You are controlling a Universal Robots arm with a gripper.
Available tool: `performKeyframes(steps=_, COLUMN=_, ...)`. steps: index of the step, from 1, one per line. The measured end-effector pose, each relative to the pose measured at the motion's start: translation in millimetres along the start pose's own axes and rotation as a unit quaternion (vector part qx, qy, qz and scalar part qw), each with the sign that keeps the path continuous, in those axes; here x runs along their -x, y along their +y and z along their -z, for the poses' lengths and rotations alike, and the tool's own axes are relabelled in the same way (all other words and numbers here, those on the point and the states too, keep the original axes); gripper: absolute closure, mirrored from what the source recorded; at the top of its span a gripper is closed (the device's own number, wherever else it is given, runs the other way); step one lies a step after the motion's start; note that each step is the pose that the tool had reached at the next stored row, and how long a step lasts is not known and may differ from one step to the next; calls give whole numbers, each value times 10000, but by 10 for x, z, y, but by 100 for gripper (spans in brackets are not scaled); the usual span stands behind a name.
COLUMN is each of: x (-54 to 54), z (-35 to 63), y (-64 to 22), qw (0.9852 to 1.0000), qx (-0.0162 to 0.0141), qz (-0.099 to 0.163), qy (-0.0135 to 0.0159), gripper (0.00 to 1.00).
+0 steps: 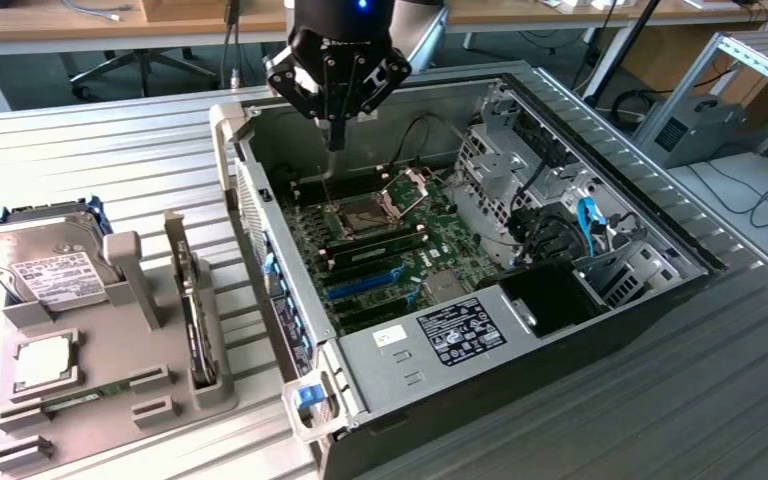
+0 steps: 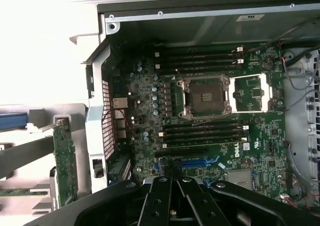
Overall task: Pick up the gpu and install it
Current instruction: 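Reach for the gpu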
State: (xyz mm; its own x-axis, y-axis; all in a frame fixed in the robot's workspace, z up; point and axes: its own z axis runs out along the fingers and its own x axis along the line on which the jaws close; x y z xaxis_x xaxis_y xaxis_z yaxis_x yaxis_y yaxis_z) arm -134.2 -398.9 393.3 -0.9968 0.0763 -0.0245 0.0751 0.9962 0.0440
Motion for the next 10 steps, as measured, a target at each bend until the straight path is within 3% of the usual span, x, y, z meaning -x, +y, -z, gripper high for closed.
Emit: performKeyframes(steps=10, x=-42, z=1, y=-3, qw=10000, qx=0, qz=0, qy=0, gripper=89)
